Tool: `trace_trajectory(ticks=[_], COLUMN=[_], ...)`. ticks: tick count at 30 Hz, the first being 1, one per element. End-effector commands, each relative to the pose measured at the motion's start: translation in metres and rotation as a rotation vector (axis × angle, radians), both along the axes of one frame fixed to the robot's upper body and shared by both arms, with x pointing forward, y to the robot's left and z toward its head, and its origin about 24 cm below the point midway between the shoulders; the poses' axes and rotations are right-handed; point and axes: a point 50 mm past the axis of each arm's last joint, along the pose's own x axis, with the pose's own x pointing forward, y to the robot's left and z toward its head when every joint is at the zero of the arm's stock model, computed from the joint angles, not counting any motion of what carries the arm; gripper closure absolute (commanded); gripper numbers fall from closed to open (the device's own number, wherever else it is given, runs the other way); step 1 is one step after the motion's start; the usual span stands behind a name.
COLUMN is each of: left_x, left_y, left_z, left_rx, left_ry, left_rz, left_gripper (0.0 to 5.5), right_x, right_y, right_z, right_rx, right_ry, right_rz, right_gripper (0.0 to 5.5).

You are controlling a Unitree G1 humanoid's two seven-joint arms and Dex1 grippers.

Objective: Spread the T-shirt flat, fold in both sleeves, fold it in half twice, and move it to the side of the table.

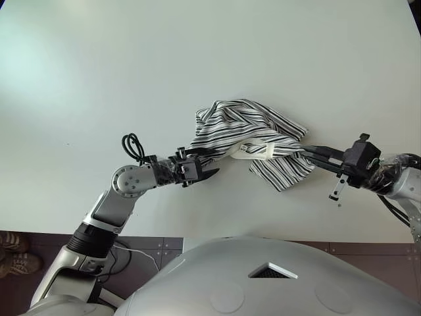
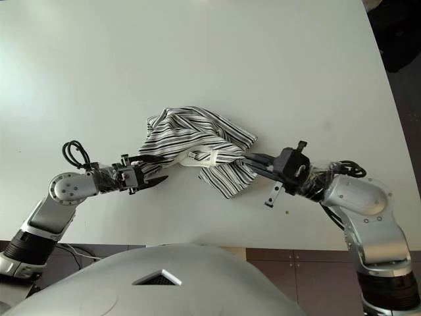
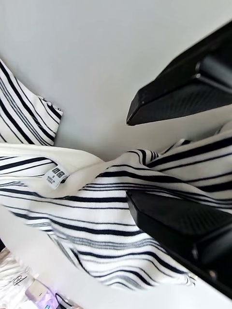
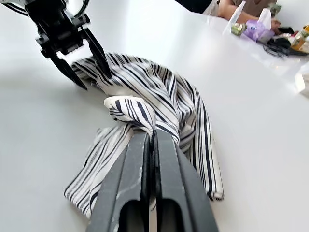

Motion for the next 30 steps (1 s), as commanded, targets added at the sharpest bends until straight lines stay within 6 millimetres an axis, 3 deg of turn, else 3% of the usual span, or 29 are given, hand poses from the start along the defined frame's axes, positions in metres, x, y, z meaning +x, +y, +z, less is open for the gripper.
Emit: trace_trajectory(ticks=[1,5,10,12,17,21,24,30], left_x=[0.004,0.004,-0.002,-0.005,0.001,0.004,0.004,0.003], left_y=[0.009,0.012,0.014,0.017,0.022,0.017,0.003,0.018], left_z=[0.000,-0.010,0.002,0.003,0.002,-0.004,-0.011,-0.026], left_rx=[0.052,0.094,0.017,0.034,0.089,0.100,0.084,0.141], left_ry=[-0.016,-0.035,-0.021,-0.027,-0.080,-0.114,-0.126,-0.042], left_rz=[-0.049,-0.070,-0.091,-0.127,-0.184,-0.197,-0.218,-0.206], left_gripper=[3.03,3.03,3.03,3.03,3.03,3.03,3.03,3.03], right_x=[-0.003,-0.007,-0.001,0.006,0.015,0.036,0.037,0.025], right_y=[-0.018,-0.010,0.001,0.005,0.010,0.004,0.003,0.001], right_z=[-0.010,0.003,0.052,0.062,0.045,0.009,-0.014,-0.025], right_rx=[-0.082,-0.005,0.196,0.280,0.390,0.162,0.034,-0.058], right_ry=[0.060,0.127,0.156,0.160,0.254,0.253,0.248,0.234], right_rz=[0.002,0.079,0.154,0.136,0.044,-0.131,-0.137,-0.044], right_gripper=[5.37,5.37,5.37,5.37,5.37,5.37,5.37,5.37])
